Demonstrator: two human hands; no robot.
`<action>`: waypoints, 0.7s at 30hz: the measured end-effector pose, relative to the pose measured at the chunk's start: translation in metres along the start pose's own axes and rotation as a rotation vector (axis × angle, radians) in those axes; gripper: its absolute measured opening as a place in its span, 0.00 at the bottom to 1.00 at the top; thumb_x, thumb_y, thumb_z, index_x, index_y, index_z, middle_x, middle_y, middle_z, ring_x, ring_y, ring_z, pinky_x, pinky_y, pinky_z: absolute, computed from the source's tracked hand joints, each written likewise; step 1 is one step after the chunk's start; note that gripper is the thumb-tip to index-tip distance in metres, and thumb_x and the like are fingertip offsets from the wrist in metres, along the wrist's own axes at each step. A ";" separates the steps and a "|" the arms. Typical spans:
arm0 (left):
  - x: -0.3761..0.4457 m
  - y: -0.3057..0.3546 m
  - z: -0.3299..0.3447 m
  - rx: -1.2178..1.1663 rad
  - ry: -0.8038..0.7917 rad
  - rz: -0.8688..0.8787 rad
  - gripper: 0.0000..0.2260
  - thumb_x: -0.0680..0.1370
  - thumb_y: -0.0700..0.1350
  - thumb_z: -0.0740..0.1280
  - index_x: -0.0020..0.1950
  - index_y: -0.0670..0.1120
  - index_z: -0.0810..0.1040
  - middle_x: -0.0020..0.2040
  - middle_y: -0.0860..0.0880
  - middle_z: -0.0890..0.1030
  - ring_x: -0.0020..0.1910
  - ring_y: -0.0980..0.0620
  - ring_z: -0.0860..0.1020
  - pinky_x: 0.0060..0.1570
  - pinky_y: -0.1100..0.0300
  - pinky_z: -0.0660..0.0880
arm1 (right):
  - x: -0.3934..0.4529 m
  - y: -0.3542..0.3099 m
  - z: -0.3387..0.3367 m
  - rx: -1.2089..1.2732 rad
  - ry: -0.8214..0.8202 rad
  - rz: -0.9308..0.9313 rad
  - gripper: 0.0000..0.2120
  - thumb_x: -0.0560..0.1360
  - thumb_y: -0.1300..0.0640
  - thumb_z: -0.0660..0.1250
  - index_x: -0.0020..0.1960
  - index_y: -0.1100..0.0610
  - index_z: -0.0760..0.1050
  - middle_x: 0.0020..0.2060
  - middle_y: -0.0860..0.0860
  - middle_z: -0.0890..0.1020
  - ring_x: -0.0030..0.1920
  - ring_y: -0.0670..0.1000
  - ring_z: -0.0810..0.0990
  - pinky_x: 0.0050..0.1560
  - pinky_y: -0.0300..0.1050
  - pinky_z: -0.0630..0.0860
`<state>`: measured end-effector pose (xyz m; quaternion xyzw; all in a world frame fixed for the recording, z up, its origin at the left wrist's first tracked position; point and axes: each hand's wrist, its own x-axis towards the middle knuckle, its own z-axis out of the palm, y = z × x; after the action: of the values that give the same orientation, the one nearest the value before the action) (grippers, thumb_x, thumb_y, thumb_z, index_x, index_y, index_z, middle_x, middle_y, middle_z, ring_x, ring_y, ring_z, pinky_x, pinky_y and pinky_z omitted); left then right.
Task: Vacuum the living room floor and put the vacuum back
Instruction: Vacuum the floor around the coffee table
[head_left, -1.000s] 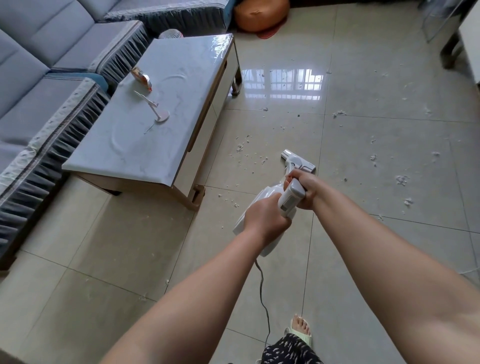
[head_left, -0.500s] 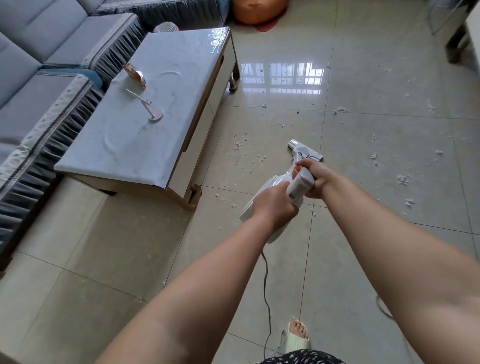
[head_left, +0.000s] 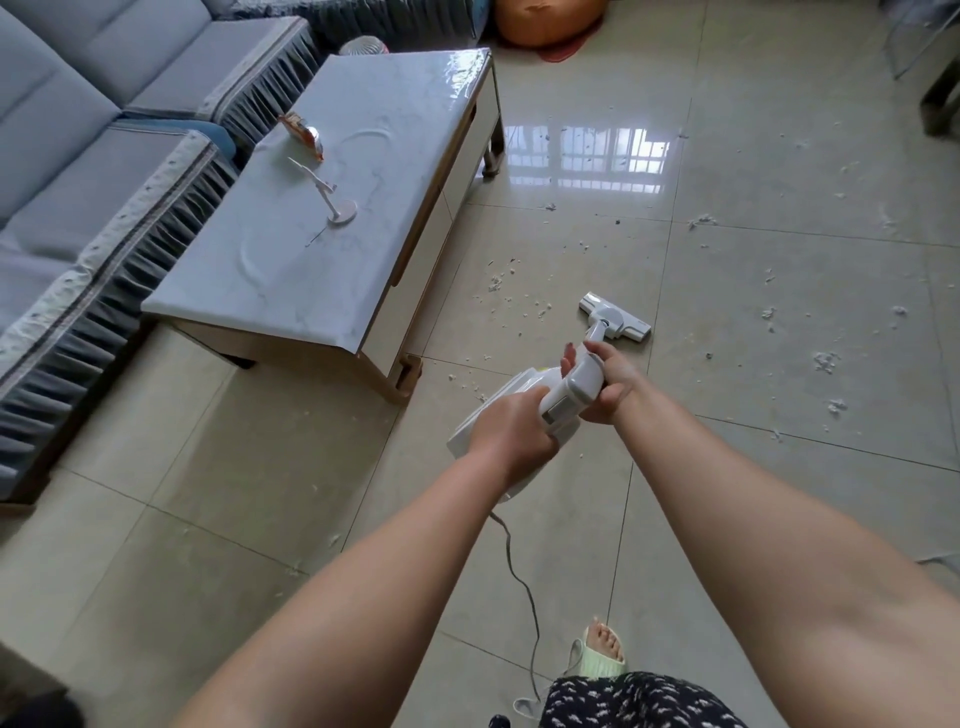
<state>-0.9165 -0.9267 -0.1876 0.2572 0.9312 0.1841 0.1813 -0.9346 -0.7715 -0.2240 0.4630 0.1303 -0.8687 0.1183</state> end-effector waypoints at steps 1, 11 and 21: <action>-0.009 -0.003 -0.001 0.001 0.006 0.001 0.08 0.72 0.46 0.67 0.50 0.47 0.75 0.46 0.45 0.81 0.45 0.41 0.76 0.38 0.54 0.70 | -0.001 0.010 0.000 0.001 -0.008 -0.010 0.07 0.75 0.57 0.68 0.41 0.58 0.73 0.25 0.51 0.78 0.24 0.48 0.77 0.23 0.38 0.76; -0.120 -0.051 -0.011 0.025 0.013 0.006 0.11 0.72 0.48 0.66 0.53 0.49 0.76 0.47 0.47 0.81 0.45 0.42 0.77 0.37 0.55 0.71 | -0.032 0.121 -0.008 -0.051 -0.045 0.003 0.13 0.75 0.61 0.61 0.32 0.56 0.67 0.21 0.49 0.72 0.19 0.46 0.71 0.21 0.35 0.71; -0.253 -0.114 -0.019 0.030 0.011 -0.018 0.08 0.71 0.46 0.65 0.49 0.49 0.75 0.44 0.46 0.81 0.42 0.42 0.75 0.35 0.56 0.66 | -0.069 0.265 -0.023 -0.066 -0.061 0.020 0.13 0.74 0.61 0.62 0.32 0.56 0.67 0.21 0.50 0.73 0.18 0.46 0.72 0.21 0.36 0.72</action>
<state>-0.7688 -1.1608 -0.1590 0.2506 0.9370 0.1701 0.1742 -0.7929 -1.0061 -0.2092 0.4333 0.1507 -0.8765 0.1461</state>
